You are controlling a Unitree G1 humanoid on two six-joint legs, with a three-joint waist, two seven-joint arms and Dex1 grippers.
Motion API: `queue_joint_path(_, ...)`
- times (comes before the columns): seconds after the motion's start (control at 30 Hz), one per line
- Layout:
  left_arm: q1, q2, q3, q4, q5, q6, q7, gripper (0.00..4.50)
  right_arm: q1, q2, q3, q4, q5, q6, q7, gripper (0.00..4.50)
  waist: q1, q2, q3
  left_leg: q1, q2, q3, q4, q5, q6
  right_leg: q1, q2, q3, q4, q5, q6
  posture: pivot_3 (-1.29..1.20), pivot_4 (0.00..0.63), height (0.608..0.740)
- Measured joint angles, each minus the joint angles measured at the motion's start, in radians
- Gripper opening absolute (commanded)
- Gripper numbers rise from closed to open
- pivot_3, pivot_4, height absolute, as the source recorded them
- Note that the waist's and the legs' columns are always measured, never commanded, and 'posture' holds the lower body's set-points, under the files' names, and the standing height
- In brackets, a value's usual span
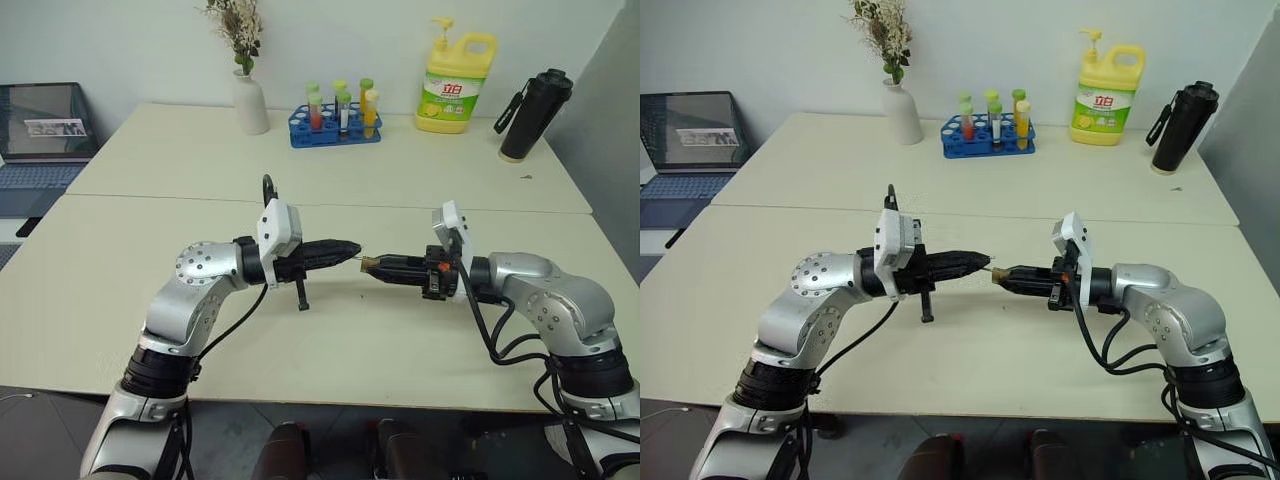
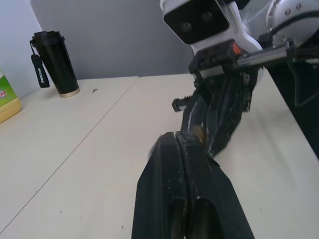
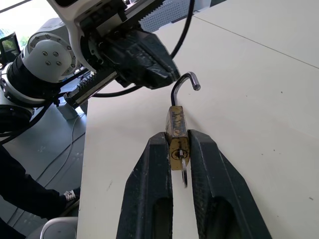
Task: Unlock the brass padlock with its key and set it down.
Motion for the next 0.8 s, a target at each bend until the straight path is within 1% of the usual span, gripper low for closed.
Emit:
queue_joint_path(0.03, 0.011, 0.014, 0.007, -0.007, 0.004, -0.010, -0.004, 0.00, 0.002, 0.000, 0.000, 0.000, 0.000, 0.000, 0.000, 0.15, 0.000, 0.000, 0.000, 0.000, 0.000, 0.000, 0.000, 0.000, 0.000, 0.000, 0.000, 0.000, 0.000, 0.000, 0.000, 0.00, 0.150, 0.740)
queue_joint_path(0.13, 0.058, 0.100, 0.015, -0.006, 0.075, -0.122, -0.036, 0.58, 0.003, -0.004, 0.000, 0.002, 0.000, 0.004, -0.001, 0.15, -0.001, 0.000, 0.000, 0.000, 0.000, 0.000, -0.001, 0.000, 0.000, -0.001, 0.000, 0.000, 0.000, 0.000, -0.001, 0.00, 0.150, 0.740)
queue_joint_path(0.2, 0.124, 0.165, 0.021, -0.001, 0.121, -0.197, -0.073, 1.15, 0.005, -0.012, -0.001, 0.005, 0.001, 0.020, -0.002, 0.15, -0.002, 0.001, 0.000, 0.000, 0.001, 0.001, -0.001, 0.000, 0.000, -0.001, 0.000, 0.001, 0.000, -0.001, -0.001, 0.00, 0.150, 0.740)
queue_joint_path(0.23, 0.175, 0.196, 0.019, 0.000, 0.143, -0.237, -0.100, 1.59, 0.005, -0.015, -0.001, 0.011, 0.002, 0.040, -0.003, 0.15, -0.003, 0.001, 0.000, 0.000, 0.001, 0.001, -0.001, 0.000, 0.000, -0.002, -0.001, 0.001, 0.000, -0.001, -0.001, 0.00, 0.150, 0.740)
queue_joint_path(0.27, 0.196, 0.204, 0.016, 0.002, 0.154, -0.251, -0.112, 1.86, 0.006, -0.019, -0.001, 0.016, 0.002, 0.050, -0.004, 0.15, -0.003, 0.001, 0.001, 0.000, 0.001, 0.001, -0.001, 0.000, 0.000, -0.002, -0.002, 0.001, 0.000, -0.001, -0.002, 0.00, 0.150, 0.740)
queue_joint_path(0.4, 0.246, 0.224, 0.011, -0.018, 0.166, -0.300, -0.135, 3.20, 0.000, -0.019, 0.006, 0.033, 0.015, 0.120, -0.007, 0.15, 0.007, 0.001, 0.001, -0.003, 0.000, 0.001, -0.001, 0.000, 0.000, -0.004, -0.003, 0.000, 0.000, -0.001, -0.001, 0.00, 0.150, 0.740)
queue_joint_path(0.5, 0.282, 0.242, 0.018, -0.042, 0.166, -0.302, -0.134, 4.23, -0.003, -0.020, 0.029, 0.042, 0.025, 0.188, -0.009, 0.15, 0.005, 0.001, 0.001, -0.003, 0.001, 0.002, -0.001, 0.000, 0.000, -0.005, -0.003, 0.001, 0.000, -0.001, -0.001, 0.00, 0.150, 0.740)
queue_joint_path(0.53, 0.292, 0.247, 0.019, -0.056, 0.166, -0.301, -0.132, 4.50, -0.004, -0.019, 0.041, 0.043, 0.029, 0.216, -0.010, 0.15, 0.004, 0.001, 0.001, -0.003, 0.001, 0.002, -0.001, 0.000, 0.000, -0.005, -0.003, 0.001, 0.000, -0.001, -0.001, 0.00, 0.150, 0.740)
queue_joint_path(0.73, 0.307, 0.247, 0.020, -0.095, 0.187, -0.308, -0.102, 4.50, -0.004, 0.011, 0.090, 0.080, 0.028, 0.296, -0.054, 0.15, 0.003, 0.001, 0.001, -0.003, 0.002, 0.002, -0.001, 0.000, 0.000, -0.006, -0.003, 0.001, 0.001, -0.001, -0.001, 0.00, 0.150, 0.740)
queue_joint_path(0.8, 0.315, 0.246, 0.020, -0.097, 0.193, -0.309, -0.090, 4.50, -0.019, 0.039, 0.097, 0.114, 0.013, 0.307, -0.078, 0.15, 0.002, 0.001, 0.001, -0.003, 0.002, 0.002, -0.001, 0.000, 0.000, -0.006, -0.002, 0.001, 0.001, -0.001, -0.001, 0.00, 0.150, 0.740)
